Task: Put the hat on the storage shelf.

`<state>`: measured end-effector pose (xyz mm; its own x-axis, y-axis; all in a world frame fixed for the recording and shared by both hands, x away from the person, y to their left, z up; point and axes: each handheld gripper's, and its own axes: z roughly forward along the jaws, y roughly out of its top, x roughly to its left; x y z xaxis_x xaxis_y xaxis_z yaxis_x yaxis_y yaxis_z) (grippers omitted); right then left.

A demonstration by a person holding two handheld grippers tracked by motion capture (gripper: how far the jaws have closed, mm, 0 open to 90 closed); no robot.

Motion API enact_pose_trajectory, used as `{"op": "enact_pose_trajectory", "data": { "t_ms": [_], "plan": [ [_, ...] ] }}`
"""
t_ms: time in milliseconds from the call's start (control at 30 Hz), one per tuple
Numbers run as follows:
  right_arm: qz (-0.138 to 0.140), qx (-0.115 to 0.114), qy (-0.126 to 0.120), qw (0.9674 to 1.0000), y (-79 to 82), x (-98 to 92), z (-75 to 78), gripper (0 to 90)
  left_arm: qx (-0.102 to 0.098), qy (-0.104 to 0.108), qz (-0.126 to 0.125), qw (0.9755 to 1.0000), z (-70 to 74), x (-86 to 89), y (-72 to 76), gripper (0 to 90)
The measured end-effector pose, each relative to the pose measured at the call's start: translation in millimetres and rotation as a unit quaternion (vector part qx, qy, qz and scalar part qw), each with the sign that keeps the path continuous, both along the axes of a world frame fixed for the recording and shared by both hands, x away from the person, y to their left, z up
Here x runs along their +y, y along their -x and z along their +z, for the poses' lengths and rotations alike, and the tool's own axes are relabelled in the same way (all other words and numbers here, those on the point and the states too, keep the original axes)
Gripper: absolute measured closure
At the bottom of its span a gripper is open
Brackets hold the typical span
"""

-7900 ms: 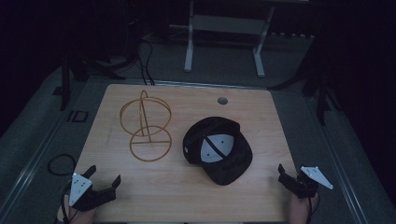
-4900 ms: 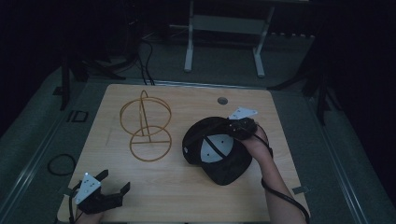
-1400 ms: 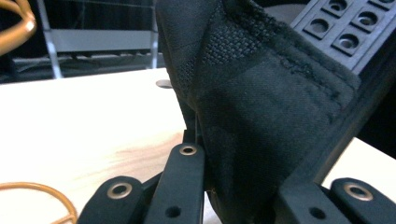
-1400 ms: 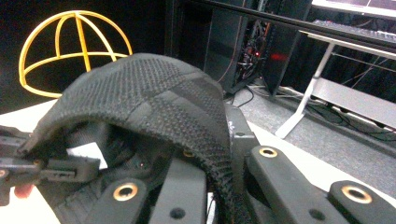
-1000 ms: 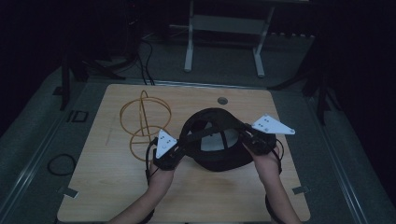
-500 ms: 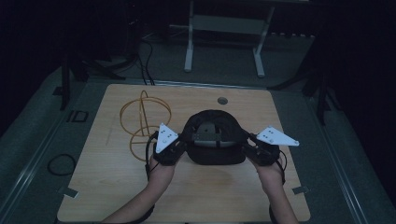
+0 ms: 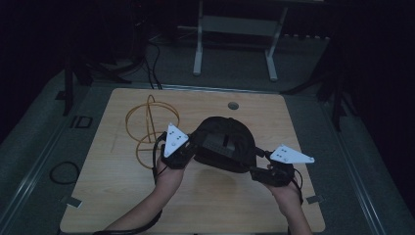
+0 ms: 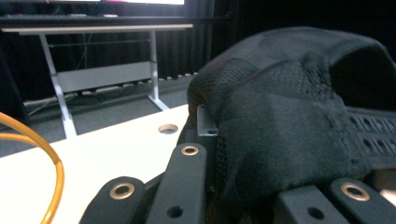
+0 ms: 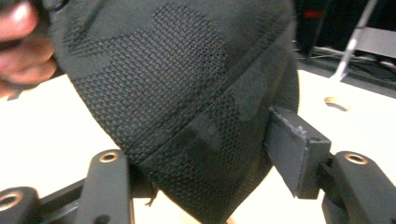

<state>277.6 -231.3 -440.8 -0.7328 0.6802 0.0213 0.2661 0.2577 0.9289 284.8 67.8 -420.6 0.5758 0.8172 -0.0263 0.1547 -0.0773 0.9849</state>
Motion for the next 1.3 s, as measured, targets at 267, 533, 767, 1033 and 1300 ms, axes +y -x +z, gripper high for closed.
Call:
{"op": "enact_pose_trajectory", "data": {
  "t_ms": [267,533,767,1033,1300],
  "plan": [
    [0.029,0.021,0.011,0.9993,17.8,-5.2,-12.5,34.9,-0.020,0.001,-0.005,0.9998,3.9,1.9,3.9,88.5],
    [0.053,0.029,0.025,0.9979,34.6,-25.3,-17.2,39.9,-0.055,-0.001,-0.032,0.9980,9.0,6.1,11.3,88.4],
    [0.088,-0.011,0.008,0.9960,51.5,-46.3,5.3,49.8,-0.079,0.022,-0.081,0.9934,5.2,19.4,10.1,88.4],
    [0.094,-0.069,-0.005,0.9932,50.9,-54.5,39.3,53.4,-0.073,0.048,-0.179,0.9800,-0.5,30.6,4.0,88.3],
    [0.141,-0.087,0.004,0.9861,46.1,-26.3,54.3,50.6,-0.069,0.046,-0.258,0.9625,-2.6,29.6,4.1,88.3]
  ]
}}
